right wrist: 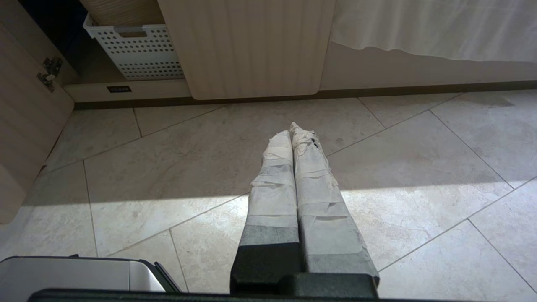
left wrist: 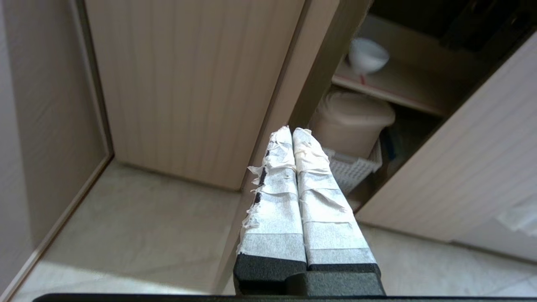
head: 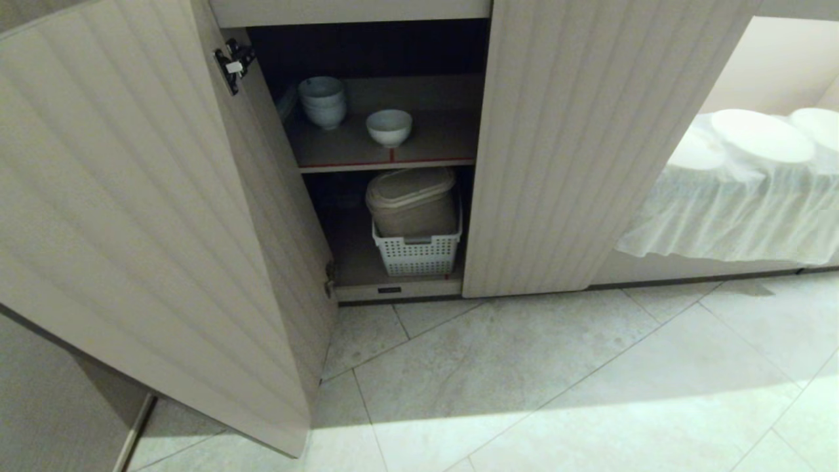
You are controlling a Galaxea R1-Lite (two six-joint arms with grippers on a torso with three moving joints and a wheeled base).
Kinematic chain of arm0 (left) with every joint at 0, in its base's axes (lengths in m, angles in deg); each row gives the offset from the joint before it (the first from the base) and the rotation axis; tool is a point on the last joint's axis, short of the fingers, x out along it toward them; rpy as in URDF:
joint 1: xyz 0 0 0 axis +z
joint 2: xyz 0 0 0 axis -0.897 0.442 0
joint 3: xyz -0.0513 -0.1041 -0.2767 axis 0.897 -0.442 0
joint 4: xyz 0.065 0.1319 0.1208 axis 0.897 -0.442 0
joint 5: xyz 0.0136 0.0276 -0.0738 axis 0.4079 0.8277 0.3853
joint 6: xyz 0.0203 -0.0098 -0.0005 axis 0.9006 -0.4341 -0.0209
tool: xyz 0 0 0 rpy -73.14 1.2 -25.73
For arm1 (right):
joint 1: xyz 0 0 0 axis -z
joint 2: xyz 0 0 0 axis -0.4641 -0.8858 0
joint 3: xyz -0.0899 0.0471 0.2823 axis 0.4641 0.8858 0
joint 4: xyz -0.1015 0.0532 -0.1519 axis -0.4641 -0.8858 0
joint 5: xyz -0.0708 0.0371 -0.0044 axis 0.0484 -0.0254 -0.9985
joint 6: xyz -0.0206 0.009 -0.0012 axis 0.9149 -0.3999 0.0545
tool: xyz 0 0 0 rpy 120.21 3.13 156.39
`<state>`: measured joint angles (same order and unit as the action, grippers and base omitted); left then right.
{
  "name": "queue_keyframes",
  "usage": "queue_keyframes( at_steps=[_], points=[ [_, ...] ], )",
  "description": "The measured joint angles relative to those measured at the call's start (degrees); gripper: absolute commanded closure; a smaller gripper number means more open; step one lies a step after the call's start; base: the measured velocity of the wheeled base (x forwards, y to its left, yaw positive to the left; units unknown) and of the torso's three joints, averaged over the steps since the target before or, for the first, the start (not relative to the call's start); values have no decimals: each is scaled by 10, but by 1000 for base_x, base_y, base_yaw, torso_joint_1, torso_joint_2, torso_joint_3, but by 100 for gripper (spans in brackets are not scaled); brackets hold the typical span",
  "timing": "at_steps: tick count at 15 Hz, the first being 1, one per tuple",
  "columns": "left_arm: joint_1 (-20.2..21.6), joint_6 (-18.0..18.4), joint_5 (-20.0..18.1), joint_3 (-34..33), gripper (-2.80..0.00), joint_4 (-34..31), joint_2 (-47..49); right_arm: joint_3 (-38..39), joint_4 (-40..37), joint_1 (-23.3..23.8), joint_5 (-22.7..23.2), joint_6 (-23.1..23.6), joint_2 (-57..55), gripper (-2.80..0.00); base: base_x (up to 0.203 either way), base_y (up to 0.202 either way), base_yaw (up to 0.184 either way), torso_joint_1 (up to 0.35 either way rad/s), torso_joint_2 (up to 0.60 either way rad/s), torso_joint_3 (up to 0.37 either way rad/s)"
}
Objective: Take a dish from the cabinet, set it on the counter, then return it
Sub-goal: Close the cabinet door
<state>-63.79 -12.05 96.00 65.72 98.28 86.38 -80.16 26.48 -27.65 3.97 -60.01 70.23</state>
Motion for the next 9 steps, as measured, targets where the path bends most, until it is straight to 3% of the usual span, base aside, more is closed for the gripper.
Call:
queue_keyframes(
  at_steps=[5, 9],
  points=[
    [1, 2, 0, 43, 0, 61, 99, 0, 0, 0, 0, 0, 0, 0, 0, 0, 0, 0, 0, 0],
    [20, 33, 8, 49, 0, 66, 123, 0, 0, 0, 0, 0, 0, 0, 0, 0, 0, 0, 0, 0]
  ],
)
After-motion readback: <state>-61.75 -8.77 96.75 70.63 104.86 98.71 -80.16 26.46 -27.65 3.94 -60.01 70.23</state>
